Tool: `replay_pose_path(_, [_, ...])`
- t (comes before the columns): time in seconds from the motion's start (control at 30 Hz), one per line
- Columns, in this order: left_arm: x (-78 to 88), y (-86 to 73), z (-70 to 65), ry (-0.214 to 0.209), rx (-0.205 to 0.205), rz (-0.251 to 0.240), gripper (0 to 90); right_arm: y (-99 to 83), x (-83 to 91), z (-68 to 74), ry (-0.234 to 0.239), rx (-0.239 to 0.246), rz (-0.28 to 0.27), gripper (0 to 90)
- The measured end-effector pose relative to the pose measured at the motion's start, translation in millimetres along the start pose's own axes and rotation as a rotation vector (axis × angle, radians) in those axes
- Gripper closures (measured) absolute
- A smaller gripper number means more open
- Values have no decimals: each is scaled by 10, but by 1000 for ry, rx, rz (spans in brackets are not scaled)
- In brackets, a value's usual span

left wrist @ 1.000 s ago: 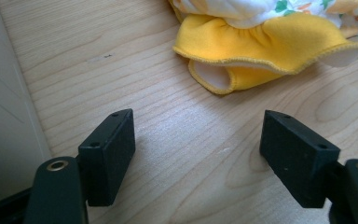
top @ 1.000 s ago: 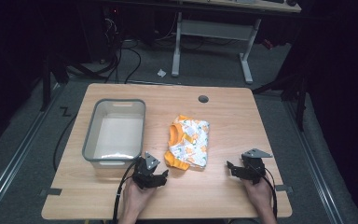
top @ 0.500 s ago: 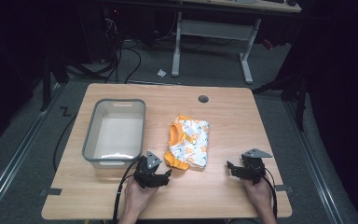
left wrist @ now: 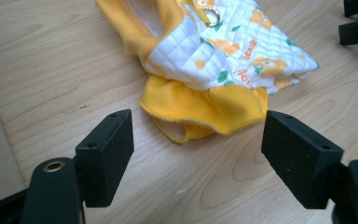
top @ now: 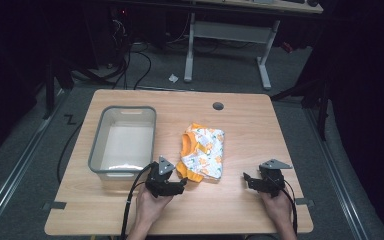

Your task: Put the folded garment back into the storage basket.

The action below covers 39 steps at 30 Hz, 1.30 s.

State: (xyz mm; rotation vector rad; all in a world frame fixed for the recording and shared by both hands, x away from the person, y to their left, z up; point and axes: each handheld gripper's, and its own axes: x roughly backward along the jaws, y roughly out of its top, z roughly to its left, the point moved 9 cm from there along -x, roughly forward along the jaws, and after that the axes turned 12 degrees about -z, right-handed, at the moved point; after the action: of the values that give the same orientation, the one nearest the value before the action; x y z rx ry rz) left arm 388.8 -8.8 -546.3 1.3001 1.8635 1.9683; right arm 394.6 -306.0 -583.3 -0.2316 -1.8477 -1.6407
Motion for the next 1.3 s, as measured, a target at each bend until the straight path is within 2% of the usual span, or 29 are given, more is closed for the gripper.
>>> replay_pose_path(0.2, [-48,87,-24,-8,-36,12,251,0,0,0,0,0,0,270])
replay_pose_path(0.3, [-65,110,-48,-21,-36,15,251,0,0,1,0,0,0,270])
replay_pose_path(0.43, [-105,195,-46,-36,-16,9,245,0,0,0,0,0,0,270])
replay_pose_path(0.57, [-134,259,-42,-36,-18,1,233,0,0,1,0,0,0,270])
replay_pose_path(0.73, [-200,328,-26,-21,-34,20,219,0,0,0,0,0,0,270])
replay_pose_path(0.8, [-223,361,-23,-20,-21,17,219,0,-1,0,0,0,0,270])
replay_pose_path(1.1, [-412,498,6,2,-27,53,230,0,0,0,0,0,0,270])
replay_pose_path(1.3, [-516,597,59,14,-14,51,223,0,-1,-1,0,0,0,270])
